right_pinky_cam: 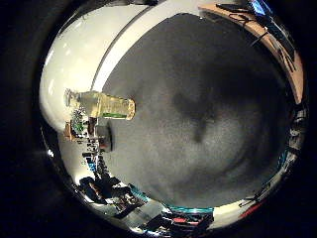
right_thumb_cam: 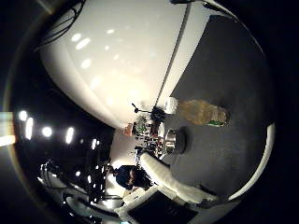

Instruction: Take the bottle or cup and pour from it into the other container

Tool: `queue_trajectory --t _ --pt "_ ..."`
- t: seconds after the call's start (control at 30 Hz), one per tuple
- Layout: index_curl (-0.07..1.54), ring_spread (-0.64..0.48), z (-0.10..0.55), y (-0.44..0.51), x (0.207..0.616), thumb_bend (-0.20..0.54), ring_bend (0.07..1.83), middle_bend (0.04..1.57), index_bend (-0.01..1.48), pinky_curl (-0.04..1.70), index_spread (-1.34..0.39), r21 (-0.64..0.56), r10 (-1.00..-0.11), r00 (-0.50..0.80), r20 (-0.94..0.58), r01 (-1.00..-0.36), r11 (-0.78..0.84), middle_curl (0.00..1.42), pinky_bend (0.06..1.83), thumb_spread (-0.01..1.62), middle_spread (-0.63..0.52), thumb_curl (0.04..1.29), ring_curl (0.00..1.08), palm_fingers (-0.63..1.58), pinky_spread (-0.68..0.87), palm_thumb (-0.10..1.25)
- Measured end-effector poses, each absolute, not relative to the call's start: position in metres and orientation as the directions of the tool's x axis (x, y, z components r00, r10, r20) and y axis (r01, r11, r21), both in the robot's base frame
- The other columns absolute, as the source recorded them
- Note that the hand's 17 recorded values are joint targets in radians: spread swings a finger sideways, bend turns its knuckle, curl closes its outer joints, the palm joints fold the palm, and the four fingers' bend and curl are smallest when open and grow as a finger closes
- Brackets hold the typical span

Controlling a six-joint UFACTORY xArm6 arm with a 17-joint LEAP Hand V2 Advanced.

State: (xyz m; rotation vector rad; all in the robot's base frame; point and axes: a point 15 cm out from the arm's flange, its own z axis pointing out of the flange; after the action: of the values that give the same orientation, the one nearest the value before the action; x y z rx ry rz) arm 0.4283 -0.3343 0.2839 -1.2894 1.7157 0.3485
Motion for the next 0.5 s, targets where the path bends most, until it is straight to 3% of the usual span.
queue_trajectory --t 0.5 --pt "0.28 0.16 0.232 -0.275 0.463 -0.029 0.35 0.26 0.16 0.06 -0.25 -0.256 -0.59 0.008 -0.808 -0.905 0.339 0.34 0.66 0.93 0.05 0.3 0.26 0.09 0.38 0.44"
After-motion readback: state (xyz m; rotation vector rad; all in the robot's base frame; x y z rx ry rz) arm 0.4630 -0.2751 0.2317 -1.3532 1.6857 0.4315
